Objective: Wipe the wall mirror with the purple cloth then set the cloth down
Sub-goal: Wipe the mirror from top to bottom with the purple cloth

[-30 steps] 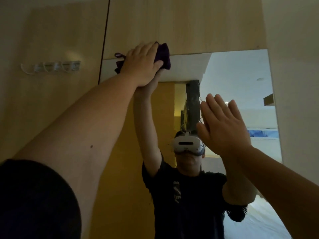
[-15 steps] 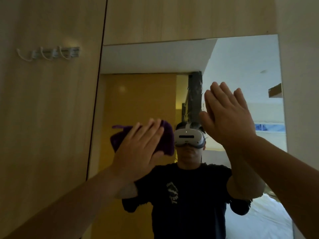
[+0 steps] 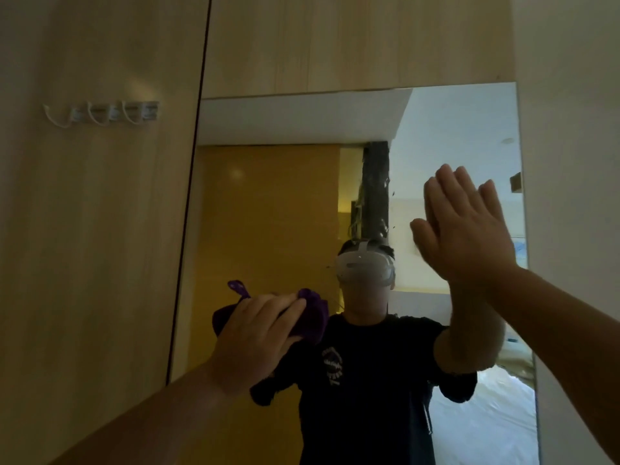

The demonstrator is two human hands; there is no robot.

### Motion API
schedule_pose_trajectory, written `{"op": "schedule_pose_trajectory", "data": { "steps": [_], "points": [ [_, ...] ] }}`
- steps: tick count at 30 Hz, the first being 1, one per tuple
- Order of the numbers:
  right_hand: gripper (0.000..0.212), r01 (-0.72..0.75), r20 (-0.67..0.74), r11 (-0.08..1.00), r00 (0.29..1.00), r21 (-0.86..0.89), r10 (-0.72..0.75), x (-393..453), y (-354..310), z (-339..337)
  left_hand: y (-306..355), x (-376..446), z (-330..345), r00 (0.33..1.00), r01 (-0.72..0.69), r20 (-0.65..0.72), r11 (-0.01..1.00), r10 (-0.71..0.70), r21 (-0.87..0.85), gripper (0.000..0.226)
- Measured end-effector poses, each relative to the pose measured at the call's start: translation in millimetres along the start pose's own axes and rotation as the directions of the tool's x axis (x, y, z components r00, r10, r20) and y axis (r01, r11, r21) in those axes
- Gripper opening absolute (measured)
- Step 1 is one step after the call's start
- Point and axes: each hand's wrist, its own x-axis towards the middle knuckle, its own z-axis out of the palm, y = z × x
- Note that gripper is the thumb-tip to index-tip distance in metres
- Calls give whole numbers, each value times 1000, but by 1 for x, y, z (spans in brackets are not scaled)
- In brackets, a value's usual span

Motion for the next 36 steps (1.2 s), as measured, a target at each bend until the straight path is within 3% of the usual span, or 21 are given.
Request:
{"op": "schedule_pose_trajectory", "data": {
  "steps": [4, 11, 14, 17, 19, 24, 36],
  "points": [
    [77, -1, -9, 1000, 1000, -28, 0, 1, 1, 6, -25, 67, -4, 989, 117, -86, 992, -121, -45, 43],
    [78, 13, -29, 999, 999, -37, -14, 2, 4, 12, -79, 264, -26, 944, 287, -158, 957, -289, -35, 45],
    [77, 20, -39, 999, 999, -39, -21, 2, 5, 13, -87, 324, -28, 948, 300, -118, 954, -297, 13, 49],
    [74, 23, -61, 999, 998, -34, -25, 2, 6, 15, -86, 345, -17, 963, 266, 43, 964, -266, 6, 57],
    [72, 30, -68, 999, 997, -37, -33, 2, 7, 16, -81, 338, -7, 962, 248, 111, 968, -250, 33, 60],
    [72, 26, -62, 999, 998, -20, -27, 2, 6, 14, -50, 282, -9, 982, 140, 129, 990, -141, 20, 58],
    [62, 45, -145, 976, 989, 212, -14, -10, 10, 7, 77, 35, 8, 973, -72, 221, 997, 69, 3, 58]
  ]
}}
